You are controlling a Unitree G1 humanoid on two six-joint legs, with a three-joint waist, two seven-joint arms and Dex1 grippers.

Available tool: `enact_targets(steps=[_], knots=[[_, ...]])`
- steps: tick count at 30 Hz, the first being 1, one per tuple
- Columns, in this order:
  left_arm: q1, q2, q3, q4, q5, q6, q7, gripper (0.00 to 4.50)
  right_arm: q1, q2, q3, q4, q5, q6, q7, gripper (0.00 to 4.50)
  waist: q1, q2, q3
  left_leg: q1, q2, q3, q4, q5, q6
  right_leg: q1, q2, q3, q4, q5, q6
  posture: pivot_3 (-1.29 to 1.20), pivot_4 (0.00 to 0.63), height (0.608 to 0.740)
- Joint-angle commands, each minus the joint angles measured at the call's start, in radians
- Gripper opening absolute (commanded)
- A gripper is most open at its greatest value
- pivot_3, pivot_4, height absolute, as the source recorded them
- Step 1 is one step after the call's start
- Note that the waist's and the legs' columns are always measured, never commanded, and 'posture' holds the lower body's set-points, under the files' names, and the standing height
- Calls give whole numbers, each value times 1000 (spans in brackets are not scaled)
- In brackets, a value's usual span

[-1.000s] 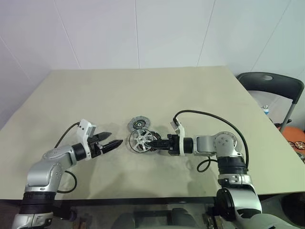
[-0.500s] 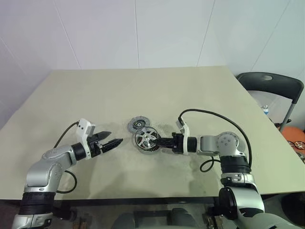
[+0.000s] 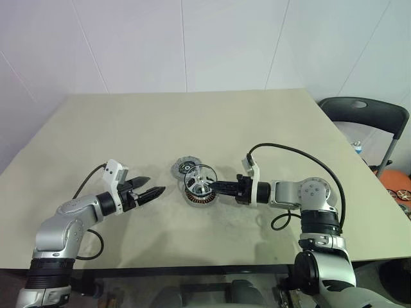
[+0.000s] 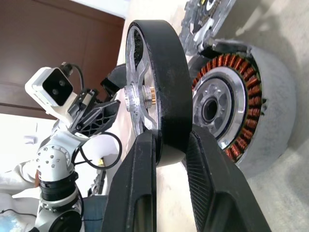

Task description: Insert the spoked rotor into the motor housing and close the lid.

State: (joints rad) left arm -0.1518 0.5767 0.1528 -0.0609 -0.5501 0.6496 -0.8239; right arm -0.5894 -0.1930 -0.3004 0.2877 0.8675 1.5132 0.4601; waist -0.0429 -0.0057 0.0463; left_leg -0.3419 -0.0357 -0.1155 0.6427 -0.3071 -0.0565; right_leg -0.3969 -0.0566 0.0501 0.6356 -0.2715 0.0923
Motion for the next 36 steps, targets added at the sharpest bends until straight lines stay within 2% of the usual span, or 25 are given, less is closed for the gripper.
enact_targets(steps=[1,21,36], knots=[[-4,7,22,-33,-14,-2,5,4256,-8,16,2,-41,12,5,4,503,0,0,0,0,0,0,0,0,0,0,0,0,0,0,0,0,0,740],[-6,17,23,-44,-29,5,8,4256,26,-6,39,-14,-53,-27,24,503,0,0,0,1,0,0,1,0,0,2,0,0,0,0,0,0,0,740],[1,12,18,-50,-34,5,20,4256,4,36,22,2,-78,-52,-10,503,-1,0,0,2,0,0,2,0,0,1,1,0,2,0,0,0,0,740]])
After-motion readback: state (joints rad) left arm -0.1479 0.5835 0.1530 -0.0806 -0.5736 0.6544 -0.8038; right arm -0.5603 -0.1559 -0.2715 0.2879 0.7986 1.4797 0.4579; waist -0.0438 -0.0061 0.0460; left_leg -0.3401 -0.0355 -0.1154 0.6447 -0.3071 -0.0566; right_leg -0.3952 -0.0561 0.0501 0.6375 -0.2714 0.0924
